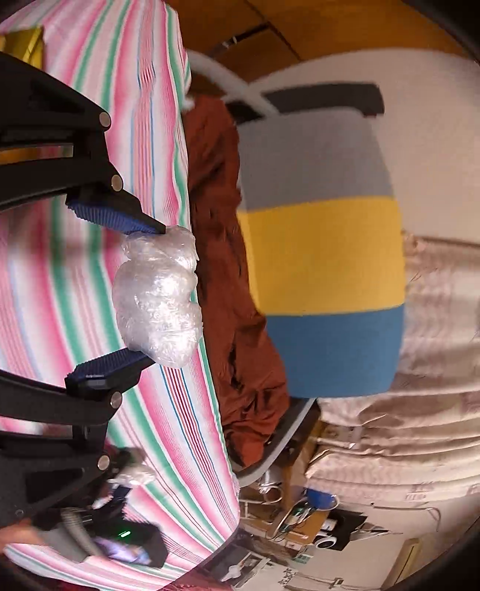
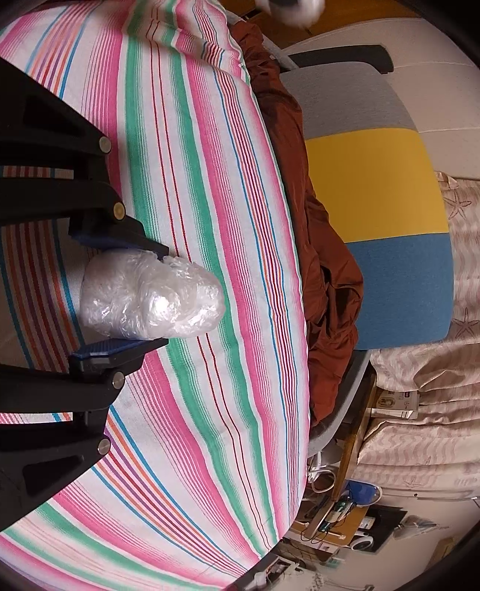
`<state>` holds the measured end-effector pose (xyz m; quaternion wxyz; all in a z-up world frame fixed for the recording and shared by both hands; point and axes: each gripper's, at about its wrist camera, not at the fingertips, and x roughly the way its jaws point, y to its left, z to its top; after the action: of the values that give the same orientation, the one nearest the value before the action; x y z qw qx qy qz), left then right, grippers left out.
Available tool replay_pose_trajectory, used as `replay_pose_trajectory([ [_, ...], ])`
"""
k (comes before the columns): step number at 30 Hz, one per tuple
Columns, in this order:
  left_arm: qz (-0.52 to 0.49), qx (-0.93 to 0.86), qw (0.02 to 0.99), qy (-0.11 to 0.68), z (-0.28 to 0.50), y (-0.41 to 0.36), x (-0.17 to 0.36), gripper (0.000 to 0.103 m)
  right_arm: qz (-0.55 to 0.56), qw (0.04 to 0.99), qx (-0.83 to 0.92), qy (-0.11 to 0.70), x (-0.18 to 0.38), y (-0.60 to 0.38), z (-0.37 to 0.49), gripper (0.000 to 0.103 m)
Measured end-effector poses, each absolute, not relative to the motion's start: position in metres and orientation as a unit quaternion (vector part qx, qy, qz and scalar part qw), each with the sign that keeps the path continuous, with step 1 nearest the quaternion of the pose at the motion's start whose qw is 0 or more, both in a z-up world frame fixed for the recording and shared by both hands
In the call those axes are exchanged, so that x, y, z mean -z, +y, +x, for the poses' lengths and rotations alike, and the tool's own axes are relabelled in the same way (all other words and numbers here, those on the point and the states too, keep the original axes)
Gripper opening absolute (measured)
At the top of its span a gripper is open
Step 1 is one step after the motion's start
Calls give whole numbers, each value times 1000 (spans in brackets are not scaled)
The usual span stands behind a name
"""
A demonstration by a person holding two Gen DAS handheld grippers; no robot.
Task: Organize objects
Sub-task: 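Carry the wrapped ball over the tray with the left tool while the right tool carries its ball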
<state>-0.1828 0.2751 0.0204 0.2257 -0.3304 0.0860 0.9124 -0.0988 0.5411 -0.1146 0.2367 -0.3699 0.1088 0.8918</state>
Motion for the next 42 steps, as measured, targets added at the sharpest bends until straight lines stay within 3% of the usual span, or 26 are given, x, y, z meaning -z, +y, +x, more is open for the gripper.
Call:
replay_pose_trajectory([
  [9, -335, -925, 162, 78, -131, 135, -49, 60, -360, 255, -894, 84, 106, 532, -94, 40],
  [17, -412, -903, 119, -3, -112, 52, 7, 60, -361, 226, -905, 21, 96, 491, -81, 40],
  [42, -412, -899, 144, 19, -102, 68, 51, 60, -310, 123, -941, 52, 50, 388, 0, 40],
])
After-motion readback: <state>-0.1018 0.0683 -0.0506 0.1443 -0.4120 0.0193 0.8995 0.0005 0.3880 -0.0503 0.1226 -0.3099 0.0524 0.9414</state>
